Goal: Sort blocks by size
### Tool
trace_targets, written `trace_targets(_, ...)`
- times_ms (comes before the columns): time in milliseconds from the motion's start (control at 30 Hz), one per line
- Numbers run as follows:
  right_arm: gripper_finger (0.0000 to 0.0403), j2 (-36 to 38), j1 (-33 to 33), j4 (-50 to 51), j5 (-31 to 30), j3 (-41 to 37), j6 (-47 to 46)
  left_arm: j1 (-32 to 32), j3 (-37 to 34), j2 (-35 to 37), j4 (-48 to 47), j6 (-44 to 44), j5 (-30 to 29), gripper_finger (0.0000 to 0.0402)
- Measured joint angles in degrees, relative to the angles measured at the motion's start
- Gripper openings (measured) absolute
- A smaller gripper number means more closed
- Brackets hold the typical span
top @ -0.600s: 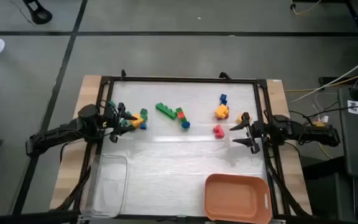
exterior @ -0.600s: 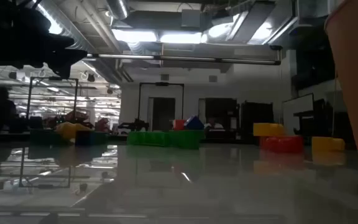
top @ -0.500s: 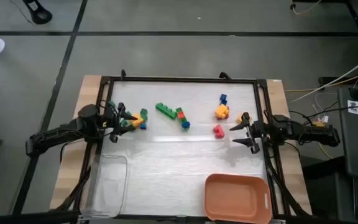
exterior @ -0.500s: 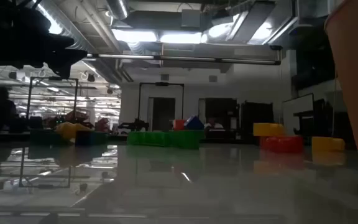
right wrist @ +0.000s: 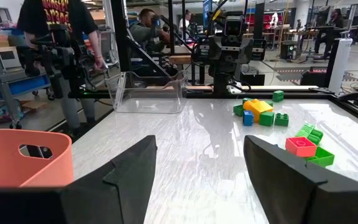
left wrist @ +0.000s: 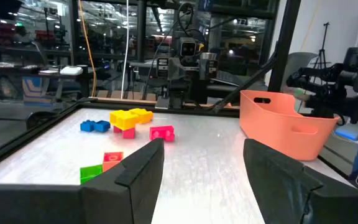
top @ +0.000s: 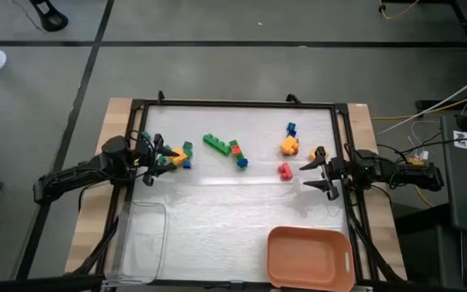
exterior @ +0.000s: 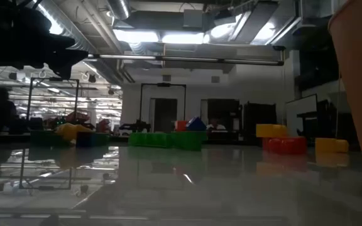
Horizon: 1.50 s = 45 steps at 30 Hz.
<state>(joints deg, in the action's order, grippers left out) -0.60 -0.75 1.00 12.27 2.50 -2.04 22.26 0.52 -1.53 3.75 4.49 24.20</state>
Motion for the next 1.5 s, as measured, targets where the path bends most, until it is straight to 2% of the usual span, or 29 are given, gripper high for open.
trace_targets(1067,0.0244,0.0,0.0,0.0,-0.7,0.0,0.0,0.2,0.0,0.0,0.6,-1.0,-0.9,0.0208)
trace_targets(1233,0.0244,0.0,0.0,0.0,-0.7,0.0,-0.6,0.2,0.0,0.0,6.7,2.9,-1.8,0.0208)
trace_targets(1400,0.0244,0.0,0.0,0.0,-0.8,0.0,-0.6,0.2,0.0,0.0,15.9,6.6,-7.6,0.0208)
trace_targets(1500,0.0244,0.0,0.0,0.0,-0.7,0.0,-0.9,0.2,0.0,0.0,20.6,4.4,-11.5,0.0208)
